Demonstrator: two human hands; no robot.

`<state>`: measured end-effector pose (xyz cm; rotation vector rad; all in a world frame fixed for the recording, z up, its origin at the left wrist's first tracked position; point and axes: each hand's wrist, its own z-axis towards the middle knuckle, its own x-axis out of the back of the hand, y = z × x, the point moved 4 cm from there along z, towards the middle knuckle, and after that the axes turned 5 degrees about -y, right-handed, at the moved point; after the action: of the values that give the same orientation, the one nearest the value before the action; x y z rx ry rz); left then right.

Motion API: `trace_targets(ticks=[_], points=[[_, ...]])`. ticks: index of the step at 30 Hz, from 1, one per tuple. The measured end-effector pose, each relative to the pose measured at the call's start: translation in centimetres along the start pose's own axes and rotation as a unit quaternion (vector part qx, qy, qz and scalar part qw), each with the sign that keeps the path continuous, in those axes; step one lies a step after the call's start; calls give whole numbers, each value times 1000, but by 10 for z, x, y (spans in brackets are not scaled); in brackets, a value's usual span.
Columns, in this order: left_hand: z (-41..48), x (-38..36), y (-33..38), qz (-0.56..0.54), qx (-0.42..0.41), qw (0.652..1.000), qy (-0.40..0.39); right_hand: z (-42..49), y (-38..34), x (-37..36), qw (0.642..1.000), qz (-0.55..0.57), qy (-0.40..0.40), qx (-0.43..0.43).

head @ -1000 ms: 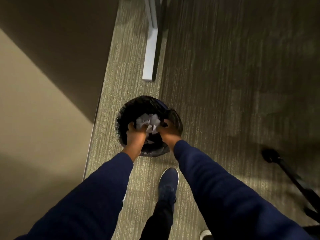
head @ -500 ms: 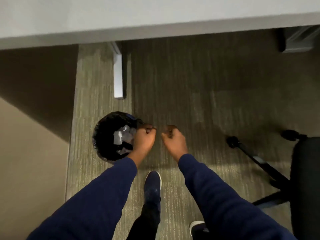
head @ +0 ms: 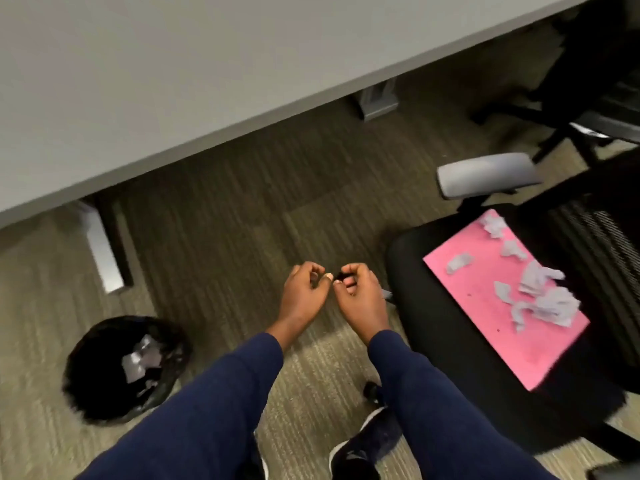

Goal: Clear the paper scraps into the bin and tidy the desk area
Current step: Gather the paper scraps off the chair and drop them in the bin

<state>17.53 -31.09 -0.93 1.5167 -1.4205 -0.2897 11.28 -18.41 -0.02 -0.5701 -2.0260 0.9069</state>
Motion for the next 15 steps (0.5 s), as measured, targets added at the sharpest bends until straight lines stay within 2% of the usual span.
trace_targets(ticks=[8,15], points=[[6,-133,98,90,-100,986,-96,-8,67,146,994,-8,99,-45],[-1,-242,160,202,-201,945,-158,-31,146,246,980,-12,170,-106]])
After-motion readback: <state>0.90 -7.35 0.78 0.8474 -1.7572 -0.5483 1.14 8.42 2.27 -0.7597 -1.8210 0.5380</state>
